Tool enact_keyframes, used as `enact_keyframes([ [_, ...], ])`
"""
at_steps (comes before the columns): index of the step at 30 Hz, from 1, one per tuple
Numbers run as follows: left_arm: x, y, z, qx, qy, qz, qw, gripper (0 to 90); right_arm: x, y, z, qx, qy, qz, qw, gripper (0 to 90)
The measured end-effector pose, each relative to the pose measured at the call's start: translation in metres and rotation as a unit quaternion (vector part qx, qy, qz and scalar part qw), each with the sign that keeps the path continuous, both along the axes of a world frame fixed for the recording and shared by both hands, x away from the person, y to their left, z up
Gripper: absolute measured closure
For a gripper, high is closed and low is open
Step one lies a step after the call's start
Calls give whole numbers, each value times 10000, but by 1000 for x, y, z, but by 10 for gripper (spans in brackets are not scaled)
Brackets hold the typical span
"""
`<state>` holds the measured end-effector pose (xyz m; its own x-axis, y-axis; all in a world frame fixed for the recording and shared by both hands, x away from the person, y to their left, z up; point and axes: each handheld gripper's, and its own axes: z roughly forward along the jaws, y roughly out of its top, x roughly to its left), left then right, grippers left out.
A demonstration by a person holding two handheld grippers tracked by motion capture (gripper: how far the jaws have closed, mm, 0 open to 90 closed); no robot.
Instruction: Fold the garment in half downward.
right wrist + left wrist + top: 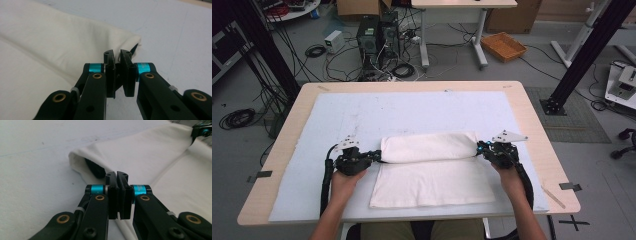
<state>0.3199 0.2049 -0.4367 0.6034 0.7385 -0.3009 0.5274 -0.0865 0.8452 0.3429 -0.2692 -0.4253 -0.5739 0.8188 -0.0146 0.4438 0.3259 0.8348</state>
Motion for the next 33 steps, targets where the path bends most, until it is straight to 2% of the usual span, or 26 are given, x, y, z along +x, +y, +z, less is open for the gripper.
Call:
enact_keyframes([
  [3,-13,4,7,-214,-58,-157,9996,871,-19,-1,8,-45,-160,162,9997,836],
  [8,-40,8,9,-231,-77,-386,9990,869,-56,-10,16,-27,-349,401,9986,836],
  [10,-50,10,8,-233,-63,-466,9986,869,-70,-15,16,-31,-308,462,9985,836],
  [13,-64,11,4,-178,61,-580,9981,870,-87,-19,14,-114,-287,525,9981,836],
  [19,-78,10,-6,9,285,-747,9968,869,-97,-22,-2,-223,101,601,9979,834],
  [21,-79,10,-6,0,311,-753,9967,851,-96,-22,-5,-245,174,636,9975,832],
  [24,-74,12,-5,-39,281,-510,9983,619,-95,-21,-4,-272,233,634,9973,789],
  [25,-71,12,-4,-2,200,-392,9990,586,-94,-21,-3,-246,190,635,9975,712],
  [27,-64,13,-1,91,74,-149,9998,494,-92,-22,0,-126,116,453,9988,572],
  [29,-54,13,4,134,-16,56,9999,481,-88,-22,3,-96,-92,200,9997,436],
  [33,-24,7,12,163,-68,240,9996,456,-64,-21,9,-43,-279,-163,9995,358],
])
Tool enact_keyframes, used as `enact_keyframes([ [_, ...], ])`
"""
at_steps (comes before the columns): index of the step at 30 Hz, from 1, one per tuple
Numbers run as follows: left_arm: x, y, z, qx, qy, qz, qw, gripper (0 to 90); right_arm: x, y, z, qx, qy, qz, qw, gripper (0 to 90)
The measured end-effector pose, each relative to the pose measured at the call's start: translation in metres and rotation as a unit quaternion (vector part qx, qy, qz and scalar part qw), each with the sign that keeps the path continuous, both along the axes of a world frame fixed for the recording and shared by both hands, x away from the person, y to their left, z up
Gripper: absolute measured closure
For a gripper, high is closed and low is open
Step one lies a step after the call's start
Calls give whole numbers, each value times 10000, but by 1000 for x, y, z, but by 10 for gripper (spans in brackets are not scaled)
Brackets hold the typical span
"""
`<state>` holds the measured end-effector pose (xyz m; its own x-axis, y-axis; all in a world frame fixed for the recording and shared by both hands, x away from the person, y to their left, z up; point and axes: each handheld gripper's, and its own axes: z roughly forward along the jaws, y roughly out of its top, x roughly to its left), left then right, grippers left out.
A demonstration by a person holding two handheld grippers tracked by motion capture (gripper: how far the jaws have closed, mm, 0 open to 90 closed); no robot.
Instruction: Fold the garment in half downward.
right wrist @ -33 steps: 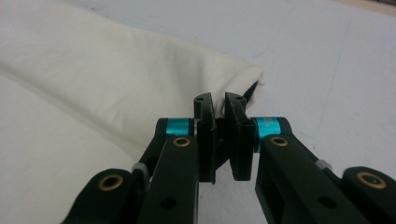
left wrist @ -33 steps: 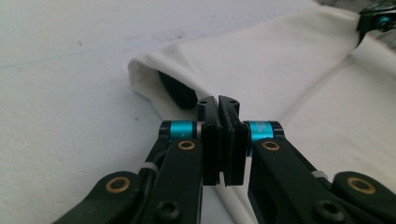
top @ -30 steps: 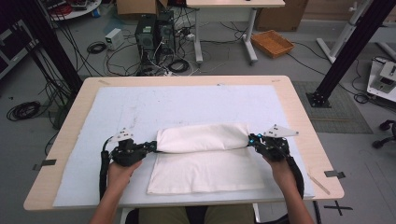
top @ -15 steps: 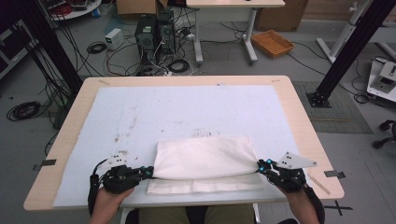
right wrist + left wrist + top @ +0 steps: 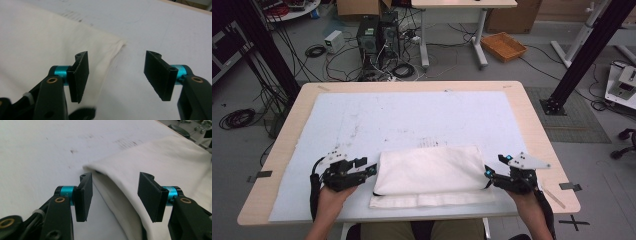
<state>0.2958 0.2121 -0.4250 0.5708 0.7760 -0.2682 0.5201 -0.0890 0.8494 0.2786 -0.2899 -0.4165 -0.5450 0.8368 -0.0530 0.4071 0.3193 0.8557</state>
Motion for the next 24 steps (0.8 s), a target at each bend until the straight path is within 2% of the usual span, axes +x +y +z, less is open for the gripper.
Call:
enact_keyframes([
  [2,19,-5,-4,-10,108,50,9999,450,18,3,1,50,71,-75,9999,354],
  [5,44,-13,-15,103,510,187,9985,427,50,12,-4,88,344,-187,9992,354],
  [8,55,-15,-25,54,658,141,9977,412,77,22,-16,91,680,-150,9975,398],
  [10,57,-16,-28,134,714,106,9973,412,87,27,-25,-194,874,-179,9958,427],
  [11,58,-15,-29,186,757,126,9969,420,91,27,-29,-242,1016,-200,9943,439],
  [12,58,-15,-29,249,727,164,9969,473,94,26,-32,-153,1122,-151,9934,485],
  [13,58,-14,-29,223,748,73,9969,603,94,25,-32,41,1228,-46,9924,591],
  [14,58,-15,-29,243,784,44,9966,740,94,25,-31,61,1278,79,9918,692],
  [15,58,-16,-29,280,776,-15,9966,819,92,26,-30,53,1288,216,9914,807],
  [16,57,-16,-29,283,726,-1,9970,886,90,29,-29,-36,1260,265,9917,836],
  [17,57,-16,-28,184,676,1,9975,888,88,31,-28,-196,1180,308,9923,850],
  [19,58,-14,-25,31,549,124,9984,890,89,29,-26,-273,1087,254,9934,858],
  [24,67,-10,-17,-150,312,432,9985,892,96,20,-20,-65,641,-101,9979,858],
])
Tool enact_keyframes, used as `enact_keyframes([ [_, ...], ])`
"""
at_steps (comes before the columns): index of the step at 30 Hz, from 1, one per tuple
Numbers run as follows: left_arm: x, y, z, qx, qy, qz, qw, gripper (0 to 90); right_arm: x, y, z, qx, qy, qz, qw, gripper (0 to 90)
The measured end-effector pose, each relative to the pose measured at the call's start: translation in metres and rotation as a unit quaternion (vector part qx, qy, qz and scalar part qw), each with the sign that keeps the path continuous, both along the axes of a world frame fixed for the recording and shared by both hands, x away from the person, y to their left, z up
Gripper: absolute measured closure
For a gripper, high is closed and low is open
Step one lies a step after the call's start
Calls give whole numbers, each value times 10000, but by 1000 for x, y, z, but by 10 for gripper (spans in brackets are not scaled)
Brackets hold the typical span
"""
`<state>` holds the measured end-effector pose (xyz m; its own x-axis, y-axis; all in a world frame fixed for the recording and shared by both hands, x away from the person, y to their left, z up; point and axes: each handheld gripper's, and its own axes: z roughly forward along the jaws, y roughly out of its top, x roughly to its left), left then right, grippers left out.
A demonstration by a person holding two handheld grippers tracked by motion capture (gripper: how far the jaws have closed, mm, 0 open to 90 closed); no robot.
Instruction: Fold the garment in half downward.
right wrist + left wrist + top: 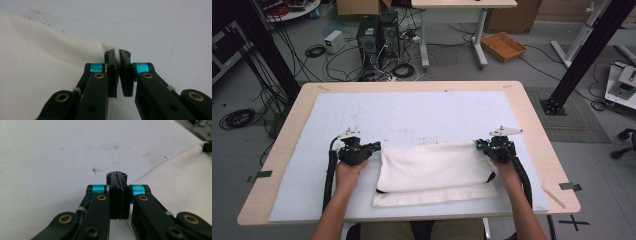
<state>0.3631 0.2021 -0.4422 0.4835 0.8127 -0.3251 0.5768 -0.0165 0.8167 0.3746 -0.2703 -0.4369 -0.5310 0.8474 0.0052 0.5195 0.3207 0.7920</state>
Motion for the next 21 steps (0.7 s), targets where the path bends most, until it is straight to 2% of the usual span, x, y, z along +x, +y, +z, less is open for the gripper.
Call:
enact_keyframes([
  [2,6,-2,0,-3,-36,123,9999,893,4,1,2,-24,-167,-57,9998,858],
  [4,11,-3,1,44,-74,240,9997,898,8,2,4,23,-236,-117,9997,858],
  [6,15,-1,1,-69,-84,321,9994,898,12,3,4,29,-165,-168,9997,857],
  [11,18,7,2,-31,-138,474,9988,898,16,3,0,-57,-146,-159,9998,857],
  [12,18,7,1,-115,-121,474,9987,898,16,4,-1,-51,-126,-174,9998,857],
  [13,18,8,1,-193,-73,404,9990,896,17,4,-2,-32,-98,-173,9998,857],
  [14,18,6,0,-331,-18,234,9992,884,17,5,-2,-44,-64,-184,9998,857],
  [16,18,0,-2,-503,134,-53,9986,663,17,6,-4,-108,-74,-148,9998,856],
  [17,17,-4,-2,-508,185,-196,9983,612,17,6,-4,-109,-53,-143,9998,856],
  [19,15,-11,-3,-345,277,-394,9982,557,17,6,-4,-123,-31,-139,9998,856],
  [21,14,-16,-4,-34,352,-366,9987,539,17,5,-3,-132,-35,-122,9998,855],
])
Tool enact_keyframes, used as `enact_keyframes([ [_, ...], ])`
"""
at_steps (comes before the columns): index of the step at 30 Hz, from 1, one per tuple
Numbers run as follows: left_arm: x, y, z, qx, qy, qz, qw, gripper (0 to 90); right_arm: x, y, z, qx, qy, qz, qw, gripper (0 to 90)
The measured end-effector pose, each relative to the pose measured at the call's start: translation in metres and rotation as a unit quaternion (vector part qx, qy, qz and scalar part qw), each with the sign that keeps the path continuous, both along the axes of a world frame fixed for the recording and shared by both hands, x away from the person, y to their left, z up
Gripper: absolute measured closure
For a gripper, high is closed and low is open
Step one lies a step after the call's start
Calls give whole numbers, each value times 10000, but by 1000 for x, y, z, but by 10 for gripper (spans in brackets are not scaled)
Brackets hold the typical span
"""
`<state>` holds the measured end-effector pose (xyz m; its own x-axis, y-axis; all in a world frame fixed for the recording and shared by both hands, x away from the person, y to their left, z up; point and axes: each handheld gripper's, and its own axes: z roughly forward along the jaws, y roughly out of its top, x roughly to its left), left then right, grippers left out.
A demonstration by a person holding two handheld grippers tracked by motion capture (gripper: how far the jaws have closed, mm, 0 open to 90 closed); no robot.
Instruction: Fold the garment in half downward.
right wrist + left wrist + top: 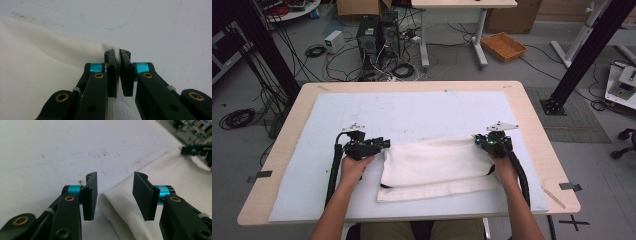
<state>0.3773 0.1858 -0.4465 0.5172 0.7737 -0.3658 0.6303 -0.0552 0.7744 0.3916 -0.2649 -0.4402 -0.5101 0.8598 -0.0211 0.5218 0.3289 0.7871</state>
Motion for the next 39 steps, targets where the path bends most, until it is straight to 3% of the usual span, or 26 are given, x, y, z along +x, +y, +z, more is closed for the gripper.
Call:
enact_keyframes([
  [2,2,-2,-4,118,186,39,9997,550,0,0,0,14,8,4,10000,854],
  [3,2,-2,-6,155,243,-37,9996,604,-1,0,0,19,30,-2,10000,854],
  [5,1,-5,-6,312,161,-121,9993,816,-1,0,0,19,39,1,10000,854],
  [6,1,-7,-6,344,103,-136,9993,866,-1,0,0,14,33,1,10000,854],
  [8,4,-5,-3,306,56,-103,9995,874,0,0,1,8,-5,7,10000,855],
  [12,14,3,6,182,-128,232,9995,876,3,-3,2,99,-104,-152,9998,855],
  [16,24,0,11,233,-264,388,9986,875,10,-5,0,254,-133,-328,9990,855],
  [19,24,-5,7,191,-270,383,9987,856,13,-4,-2,341,-185,-372,9986,820],
  [21,18,-7,7,189,-246,345,9989,666,11,-4,-2,323,-207,-527,9979,640],
  [22,14,-7,7,204,-283,334,9988,626,9,-5,-1,307,-198,-570,9977,580],
  [24,2,-4,9,333,-403,306,9982,621,4,-10,4,331,-153,-630,9973,509],
  [26,-11,1,10,310,-441,271,9982,612,-5,-14,10,344,-214,-599,9974,477],
  [31,-45,11,8,200,-487,109,9986,608,-39,-23,18,490,-229,-259,9982,499],
  [33,-56,12,8,135,-397,14,9991,605,-50,-24,16,443,-41,-128,9989,504],
  [37,-75,10,1,228,-314,-118,9992,602,-67,-24,8,140,108,21,9998,549],
  [39,-78,11,-2,184,-239,-92,9995,603,-69,-27,4,234,213,17,9995,595],
])
